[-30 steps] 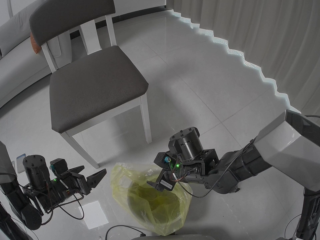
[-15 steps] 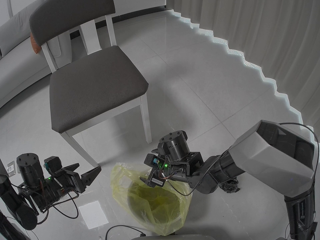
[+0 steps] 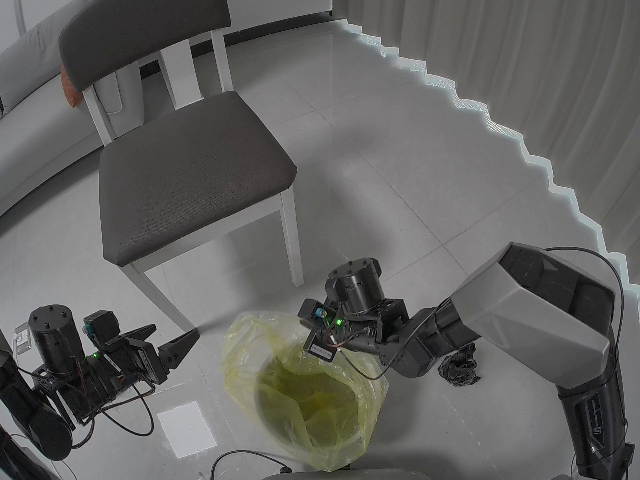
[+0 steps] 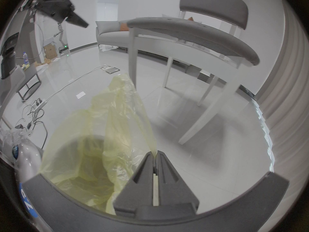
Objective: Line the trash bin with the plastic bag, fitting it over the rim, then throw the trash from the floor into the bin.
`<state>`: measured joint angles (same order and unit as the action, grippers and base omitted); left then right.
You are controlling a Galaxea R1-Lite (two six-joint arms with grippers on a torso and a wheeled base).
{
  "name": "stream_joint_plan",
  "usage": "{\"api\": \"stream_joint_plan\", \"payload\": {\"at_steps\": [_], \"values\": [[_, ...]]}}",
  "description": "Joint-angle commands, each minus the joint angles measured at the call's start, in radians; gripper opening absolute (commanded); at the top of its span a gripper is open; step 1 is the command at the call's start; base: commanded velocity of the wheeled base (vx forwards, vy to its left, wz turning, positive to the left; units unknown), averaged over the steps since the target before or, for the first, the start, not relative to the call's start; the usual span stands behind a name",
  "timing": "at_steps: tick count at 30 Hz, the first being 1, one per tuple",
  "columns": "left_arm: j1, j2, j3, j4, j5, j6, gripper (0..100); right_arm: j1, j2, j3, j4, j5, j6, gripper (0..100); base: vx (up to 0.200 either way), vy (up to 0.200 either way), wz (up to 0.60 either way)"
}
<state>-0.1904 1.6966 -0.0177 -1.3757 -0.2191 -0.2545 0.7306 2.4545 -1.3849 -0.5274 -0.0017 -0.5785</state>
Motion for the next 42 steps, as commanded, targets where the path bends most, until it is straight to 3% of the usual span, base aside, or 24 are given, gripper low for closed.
{"api": "stream_joint_plan", "payload": {"at_steps": [1,16,30,42], "values": [[-0.001,0.006,0.018,0.001,0.0,-0.017,100,-0.036,0.001,-0.037,0.004,0.0,0.0,0,0.0,0.0,0.0],[-0.007,-0.018,0.018,0.057,-0.003,-0.028,100,-0.128,0.132,-0.154,0.024,0.002,0.028,0,0.0,0.0,0.0],[-0.012,-0.121,0.018,0.181,-0.006,-0.042,100,-0.114,0.182,-0.151,0.047,0.002,0.058,0,0.0,0.0,0.0],[-0.041,-0.115,0.018,0.176,-0.003,-0.055,100,-0.119,0.204,-0.14,0.07,0.002,0.068,0,0.0,0.0,0.0]]}}
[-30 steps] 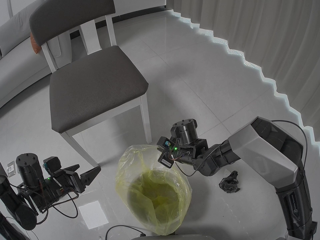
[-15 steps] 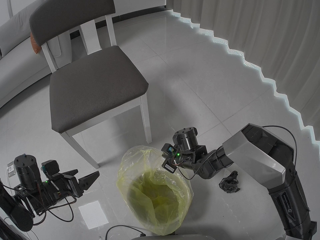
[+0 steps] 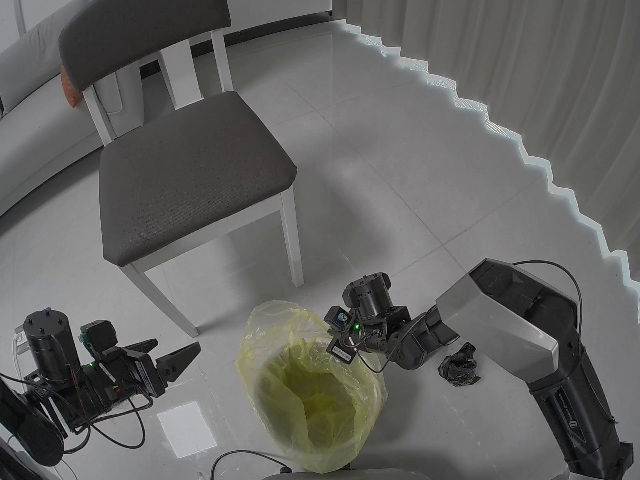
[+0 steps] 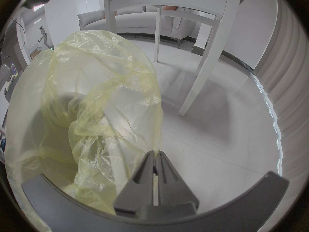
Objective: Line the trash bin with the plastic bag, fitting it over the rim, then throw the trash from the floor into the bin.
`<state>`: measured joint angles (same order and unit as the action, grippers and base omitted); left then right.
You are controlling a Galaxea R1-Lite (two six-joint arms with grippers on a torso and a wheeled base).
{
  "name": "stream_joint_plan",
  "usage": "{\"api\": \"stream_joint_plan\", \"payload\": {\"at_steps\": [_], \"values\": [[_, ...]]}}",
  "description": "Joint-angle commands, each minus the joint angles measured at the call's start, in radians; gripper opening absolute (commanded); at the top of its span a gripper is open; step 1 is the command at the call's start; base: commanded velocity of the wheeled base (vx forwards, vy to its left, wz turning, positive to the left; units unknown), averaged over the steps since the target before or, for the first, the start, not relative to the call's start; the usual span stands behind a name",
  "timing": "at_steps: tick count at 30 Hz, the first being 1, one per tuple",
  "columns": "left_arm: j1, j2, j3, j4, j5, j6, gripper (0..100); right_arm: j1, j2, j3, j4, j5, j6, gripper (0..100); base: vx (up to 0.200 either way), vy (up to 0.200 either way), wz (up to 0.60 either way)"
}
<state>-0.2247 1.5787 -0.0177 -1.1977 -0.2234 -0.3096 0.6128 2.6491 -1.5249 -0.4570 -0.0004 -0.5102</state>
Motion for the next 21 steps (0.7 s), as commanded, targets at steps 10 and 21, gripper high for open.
{"api": "stream_joint_plan", "payload": {"at_steps": [10,21], "values": [[-0.036,0.072,-0.024,-0.01,0.007,0.001,100,-0.005,-0.043,0.029,0.0,-0.001,0.007,100,0.0,0.0,0.0],[-0.036,0.354,-0.308,-0.007,0.05,0.026,100,-0.033,-0.187,0.173,-0.011,-0.001,0.012,100,0.0,0.0,0.0]]}}
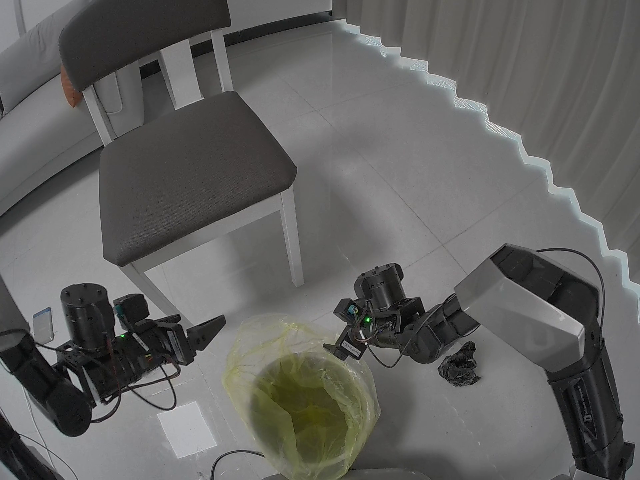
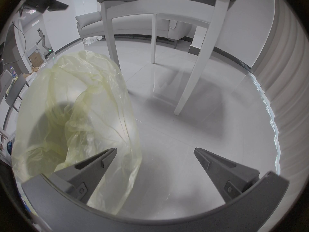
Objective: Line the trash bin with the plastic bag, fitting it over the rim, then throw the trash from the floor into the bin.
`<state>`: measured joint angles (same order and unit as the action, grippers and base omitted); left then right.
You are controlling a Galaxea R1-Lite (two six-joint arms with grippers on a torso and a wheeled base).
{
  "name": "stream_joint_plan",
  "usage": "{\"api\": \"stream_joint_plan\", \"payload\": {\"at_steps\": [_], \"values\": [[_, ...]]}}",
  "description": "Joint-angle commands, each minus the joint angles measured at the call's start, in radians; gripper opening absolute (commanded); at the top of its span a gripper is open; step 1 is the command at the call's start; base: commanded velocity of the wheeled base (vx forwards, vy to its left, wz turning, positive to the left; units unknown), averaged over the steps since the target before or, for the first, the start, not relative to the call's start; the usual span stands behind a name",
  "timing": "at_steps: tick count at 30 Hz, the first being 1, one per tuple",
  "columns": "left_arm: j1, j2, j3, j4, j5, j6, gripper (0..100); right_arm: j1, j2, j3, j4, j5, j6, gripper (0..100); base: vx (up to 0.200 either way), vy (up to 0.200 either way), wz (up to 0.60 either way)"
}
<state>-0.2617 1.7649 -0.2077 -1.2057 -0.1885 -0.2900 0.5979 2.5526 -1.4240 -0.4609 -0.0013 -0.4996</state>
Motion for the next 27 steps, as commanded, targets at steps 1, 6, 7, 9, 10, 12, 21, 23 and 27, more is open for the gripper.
{"api": "stream_joint_plan", "payload": {"at_steps": [1,6,7,9,10,12,21,23,27], "values": [[-0.001,0.188,-0.13,0.002,0.015,0.006,100,-0.026,-0.101,0.082,-0.007,0.0,-0.001,100,0.0,0.0,0.0],[-0.01,0.242,-0.156,0.0,0.008,0.022,100,-0.047,-0.129,0.094,-0.007,-0.002,-0.001,100,0.0,0.0,0.0],[-0.01,0.242,-0.156,0.0,0.008,0.022,100,-0.047,-0.129,0.094,-0.007,-0.002,-0.001,100,0.0,0.0,0.0],[-0.016,0.315,-0.202,0.002,0.006,0.052,100,-0.055,-0.17,0.108,-0.007,-0.002,0.001,100,0.0,0.0,0.0],[-0.016,0.338,-0.219,0.002,0.006,0.066,100,-0.055,-0.187,0.116,-0.007,-0.002,0.001,100,0.0,0.0,0.0],[-0.014,0.373,-0.237,0.002,0.004,0.078,100,-0.055,-0.216,0.129,-0.007,-0.002,0.001,100,0.0,0.0,0.0],[-0.013,0.533,-0.295,0.009,-0.025,0.161,100,-0.058,-0.279,0.166,-0.005,-0.002,-0.001,100,0.0,0.0,0.0],[-0.013,0.581,-0.342,0.015,-0.025,0.18,100,-0.058,-0.275,0.171,-0.005,-0.002,-0.001,100,0.0,0.0,0.0],[-0.014,0.653,-0.463,0.083,-0.005,0.195,100,-0.055,-0.268,0.186,-0.007,-0.002,-0.002,100,0.0,0.0,0.0]]}}
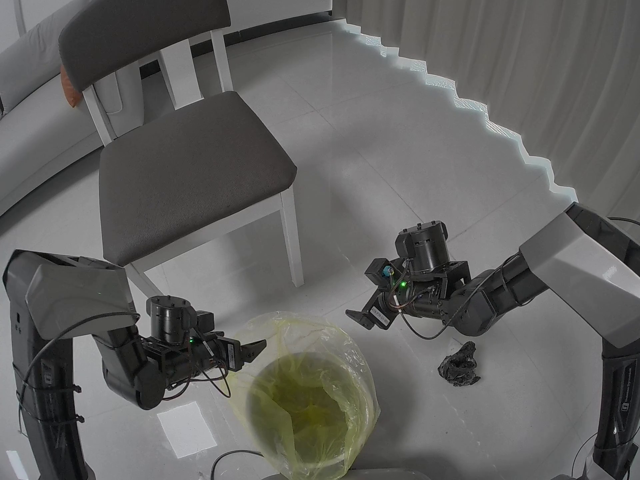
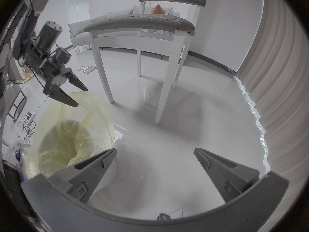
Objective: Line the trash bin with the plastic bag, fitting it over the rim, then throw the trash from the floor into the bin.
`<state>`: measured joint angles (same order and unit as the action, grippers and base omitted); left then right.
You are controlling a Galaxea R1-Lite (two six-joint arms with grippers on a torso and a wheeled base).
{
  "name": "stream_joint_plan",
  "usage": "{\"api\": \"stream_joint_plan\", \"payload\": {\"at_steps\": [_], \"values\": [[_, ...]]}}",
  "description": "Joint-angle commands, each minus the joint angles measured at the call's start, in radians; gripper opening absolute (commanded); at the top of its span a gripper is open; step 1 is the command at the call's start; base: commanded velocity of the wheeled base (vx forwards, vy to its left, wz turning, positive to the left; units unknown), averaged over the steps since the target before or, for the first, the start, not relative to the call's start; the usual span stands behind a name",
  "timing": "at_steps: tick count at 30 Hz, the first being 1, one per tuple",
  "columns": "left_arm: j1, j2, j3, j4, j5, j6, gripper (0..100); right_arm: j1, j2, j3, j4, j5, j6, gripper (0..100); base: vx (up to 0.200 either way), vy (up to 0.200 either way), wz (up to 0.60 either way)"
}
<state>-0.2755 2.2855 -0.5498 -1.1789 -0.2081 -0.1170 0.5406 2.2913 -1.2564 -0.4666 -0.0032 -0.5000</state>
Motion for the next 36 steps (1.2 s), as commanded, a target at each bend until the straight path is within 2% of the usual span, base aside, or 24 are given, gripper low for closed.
{"api": "stream_joint_plan", "payload": {"at_steps": [1,5,10,13,21,30,36], "values": [[-0.001,0.144,-0.159,0.104,0.03,0.027,100,0.002,-0.006,0.022,-0.001,0.0,-0.002,100,0.0,0.0,0.0],[0.006,0.203,-0.331,0.282,0.119,0.03,100,0.002,0.005,0.025,-0.001,0.0,-0.002,100,0.0,0.0,0.0],[0.009,0.241,-0.426,0.355,0.113,0.028,100,0.013,0.031,0.037,-0.003,0.0,-0.003,100,0.0,0.0,0.0],[0.01,0.244,-0.444,0.375,0.07,0.023,100,0.03,0.06,0.034,-0.003,0.0,0.0,100,0.0,0.0,0.0],[0.021,0.233,-0.4,0.358,0.056,0.017,100,0.045,0.174,-0.011,-0.035,0.002,0.0,100,0.0,0.0,0.0],[0.018,0.2,-0.305,0.292,0.013,0.014,100,0.013,0.313,-0.113,-0.017,0.002,-0.002,100,0.0,0.0,0.0],[0.018,0.195,-0.275,0.259,0.01,0.013,100,0.005,0.323,-0.199,0.148,0.002,0.001,100,0.0,0.0,0.0]]}}
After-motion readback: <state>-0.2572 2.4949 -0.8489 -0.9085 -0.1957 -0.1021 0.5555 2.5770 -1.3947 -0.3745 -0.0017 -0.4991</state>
